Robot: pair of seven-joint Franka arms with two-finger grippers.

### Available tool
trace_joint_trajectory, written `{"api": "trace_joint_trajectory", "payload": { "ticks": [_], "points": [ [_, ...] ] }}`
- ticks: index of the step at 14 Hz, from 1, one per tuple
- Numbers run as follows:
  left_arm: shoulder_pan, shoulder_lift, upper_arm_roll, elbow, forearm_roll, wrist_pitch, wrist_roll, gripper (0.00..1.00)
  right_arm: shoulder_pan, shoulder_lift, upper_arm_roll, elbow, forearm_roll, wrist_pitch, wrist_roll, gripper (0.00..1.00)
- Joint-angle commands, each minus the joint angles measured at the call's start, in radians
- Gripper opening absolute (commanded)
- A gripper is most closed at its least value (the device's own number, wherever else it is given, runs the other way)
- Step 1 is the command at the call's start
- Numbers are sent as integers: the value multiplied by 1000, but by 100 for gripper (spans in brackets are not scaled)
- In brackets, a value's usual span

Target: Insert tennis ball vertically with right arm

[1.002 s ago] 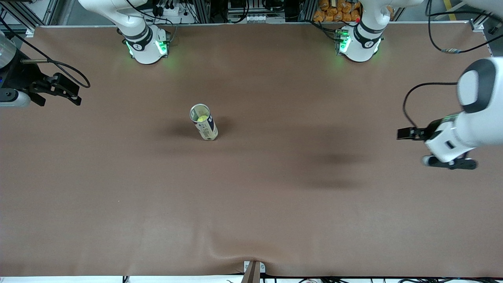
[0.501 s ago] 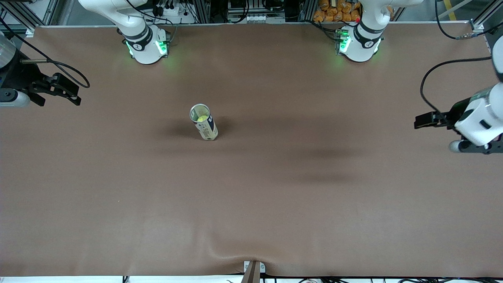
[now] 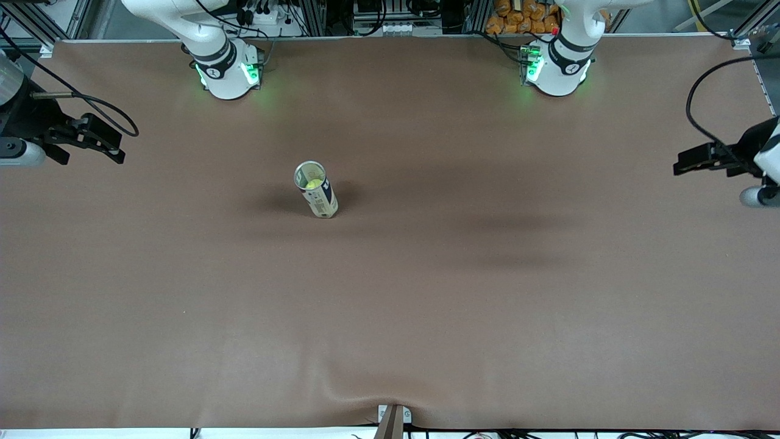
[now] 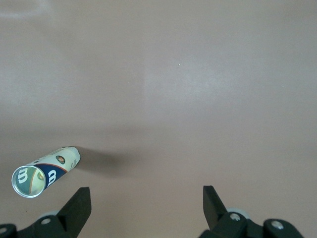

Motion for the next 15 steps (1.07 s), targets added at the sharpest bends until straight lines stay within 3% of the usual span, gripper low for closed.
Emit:
{"api": "trace_joint_trajectory", "payload": {
  "ticks": [1,15],
  "points": [
    [21,-20,-41,10,41,-40,9,100,-12,-17,6,-8,-5,-3,-8,100],
    [27,-69,-36,18,38,-39,38,100,-12,-17,6,-8,-5,-3,-8,100]
  ]
}}
